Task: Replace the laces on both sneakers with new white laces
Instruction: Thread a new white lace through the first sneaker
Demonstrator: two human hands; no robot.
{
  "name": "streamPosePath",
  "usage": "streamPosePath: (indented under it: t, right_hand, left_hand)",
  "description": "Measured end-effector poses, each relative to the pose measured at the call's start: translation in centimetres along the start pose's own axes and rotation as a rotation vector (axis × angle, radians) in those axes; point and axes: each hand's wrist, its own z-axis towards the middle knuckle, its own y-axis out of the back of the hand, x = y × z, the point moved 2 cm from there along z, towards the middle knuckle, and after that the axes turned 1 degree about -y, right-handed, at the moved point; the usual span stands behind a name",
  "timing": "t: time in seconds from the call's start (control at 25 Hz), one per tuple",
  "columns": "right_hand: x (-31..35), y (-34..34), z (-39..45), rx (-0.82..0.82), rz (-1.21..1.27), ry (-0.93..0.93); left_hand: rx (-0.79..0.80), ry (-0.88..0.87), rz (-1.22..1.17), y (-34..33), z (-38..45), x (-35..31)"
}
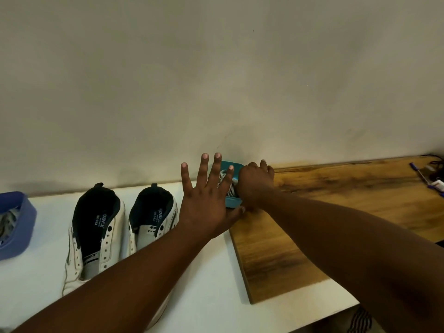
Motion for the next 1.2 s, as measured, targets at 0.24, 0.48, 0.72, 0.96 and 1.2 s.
streamPosePath:
  t: [0.24, 0.48, 0.72, 0.96, 1.2]
  right_hand:
    - [-0.1, 1.1, -0.4, -0.043, 0.053, -0.025]
    - [-2.0, 3.3, -1.0, -0.162, 0.197, -0.104]
    - [-2.9, 5.1, -3.5, -0.477, 0.468, -0.100]
    - [-1.5, 12.5, -8.8, -0.732, 0.667, -0.024]
    - [1.2, 23.3, -15.9, -0.881, 0.761, 0.121]
  left_hand:
    - [0.082, 0.026, 0.039, 0.6, -0.3, 0.0]
    - [0.134, 0.067, -0.054, 0.1, -0.9, -0.3]
    - [-0.031, 0.036, -0.073, 2.6, -1.1, -0.6]
    - [-0.275, 0.129, -0.036, 11.3, -1.2, 2.2]
    - [-0.369, 0.216, -0.111, 20.8, -4.5, 5.4]
